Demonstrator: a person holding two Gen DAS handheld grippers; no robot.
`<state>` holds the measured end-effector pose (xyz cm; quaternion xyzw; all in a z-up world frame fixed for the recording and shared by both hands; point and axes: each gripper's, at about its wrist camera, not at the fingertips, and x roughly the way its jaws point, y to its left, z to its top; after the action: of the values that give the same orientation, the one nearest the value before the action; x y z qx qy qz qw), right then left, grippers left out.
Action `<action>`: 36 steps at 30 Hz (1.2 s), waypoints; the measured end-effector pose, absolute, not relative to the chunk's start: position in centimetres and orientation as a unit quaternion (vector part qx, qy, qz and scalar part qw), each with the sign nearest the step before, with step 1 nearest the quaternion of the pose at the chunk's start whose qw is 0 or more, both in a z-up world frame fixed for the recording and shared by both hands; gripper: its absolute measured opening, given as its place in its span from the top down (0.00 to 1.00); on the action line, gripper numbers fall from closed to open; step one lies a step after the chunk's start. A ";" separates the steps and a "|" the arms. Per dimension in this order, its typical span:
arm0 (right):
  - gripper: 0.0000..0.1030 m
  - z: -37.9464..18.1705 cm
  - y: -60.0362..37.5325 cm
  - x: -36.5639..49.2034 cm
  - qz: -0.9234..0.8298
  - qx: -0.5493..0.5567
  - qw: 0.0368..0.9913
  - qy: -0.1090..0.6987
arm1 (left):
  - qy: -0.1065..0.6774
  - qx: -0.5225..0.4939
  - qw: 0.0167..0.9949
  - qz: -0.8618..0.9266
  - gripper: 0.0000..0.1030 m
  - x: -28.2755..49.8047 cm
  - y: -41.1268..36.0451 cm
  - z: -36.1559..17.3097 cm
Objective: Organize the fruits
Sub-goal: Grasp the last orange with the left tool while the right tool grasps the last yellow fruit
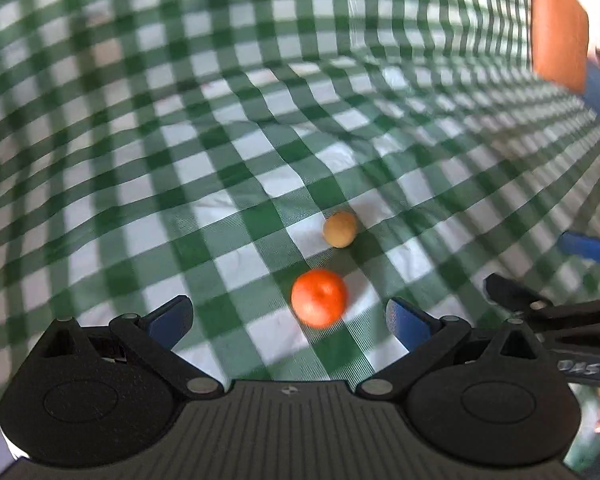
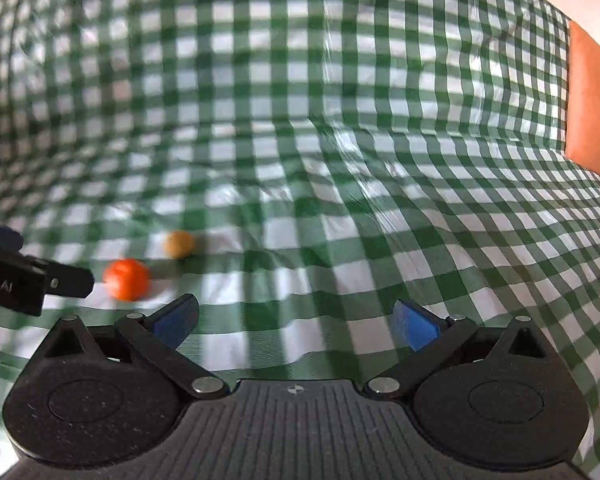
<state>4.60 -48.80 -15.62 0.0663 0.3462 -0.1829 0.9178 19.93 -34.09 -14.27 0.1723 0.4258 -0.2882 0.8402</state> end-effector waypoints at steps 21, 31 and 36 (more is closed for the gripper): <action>0.03 -21.2 -48.2 15.9 0.000 0.006 0.943 0.332 | 0.454 0.146 0.836 -0.273 0.02 26.8 -30.2 -17.0; 0.72 -19.6 -45.3 15.4 0.014 -0.010 0.948 0.318 | 0.450 0.151 0.830 -0.293 0.62 24.5 -31.4 -14.9; 0.71 -17.4 -45.5 11.9 -0.031 0.028 0.947 0.319 | 0.462 0.155 0.833 -0.262 0.62 21.1 -30.2 -12.4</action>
<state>11.92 -45.52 -17.38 0.0276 0.3187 -0.0306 0.9470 21.11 -30.18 -12.40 0.1545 0.4624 -0.2619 0.8329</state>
